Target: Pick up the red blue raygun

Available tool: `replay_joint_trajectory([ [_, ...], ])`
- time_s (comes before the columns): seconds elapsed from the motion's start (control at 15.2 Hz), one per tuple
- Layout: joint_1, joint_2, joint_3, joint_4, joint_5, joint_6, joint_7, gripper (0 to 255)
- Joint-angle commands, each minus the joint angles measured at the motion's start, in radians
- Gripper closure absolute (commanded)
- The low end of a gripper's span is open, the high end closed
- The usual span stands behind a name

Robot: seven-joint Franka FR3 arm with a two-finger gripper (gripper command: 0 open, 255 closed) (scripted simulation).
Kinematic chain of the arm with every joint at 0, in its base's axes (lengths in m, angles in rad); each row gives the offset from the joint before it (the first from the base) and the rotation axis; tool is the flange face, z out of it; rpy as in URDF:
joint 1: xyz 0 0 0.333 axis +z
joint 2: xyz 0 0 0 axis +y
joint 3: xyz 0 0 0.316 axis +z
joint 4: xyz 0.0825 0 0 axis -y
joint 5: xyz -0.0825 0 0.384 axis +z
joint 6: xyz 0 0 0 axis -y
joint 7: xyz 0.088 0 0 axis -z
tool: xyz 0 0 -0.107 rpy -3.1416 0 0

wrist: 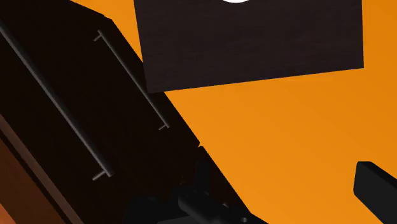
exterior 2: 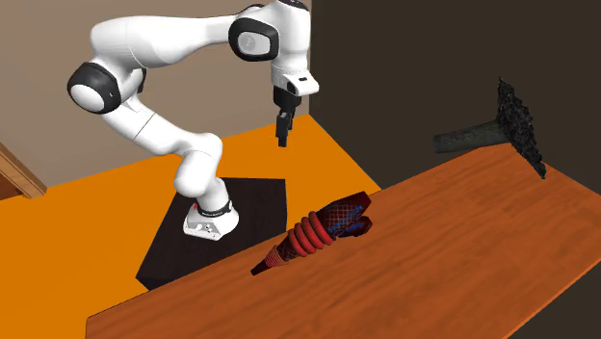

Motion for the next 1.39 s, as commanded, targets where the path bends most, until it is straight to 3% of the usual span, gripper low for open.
replay_joint_trajectory([
  [0.0,0.0,0.0,0.0,0.0,0.0,0.0,0.0,0],
  [0.79,0.008,-0.033,-0.36,0.068,-0.136,0.114,-0.475,0],
  [1.32,0.088,0.082,-0.634,0.243,-0.125,0.182,-0.799,0],
])
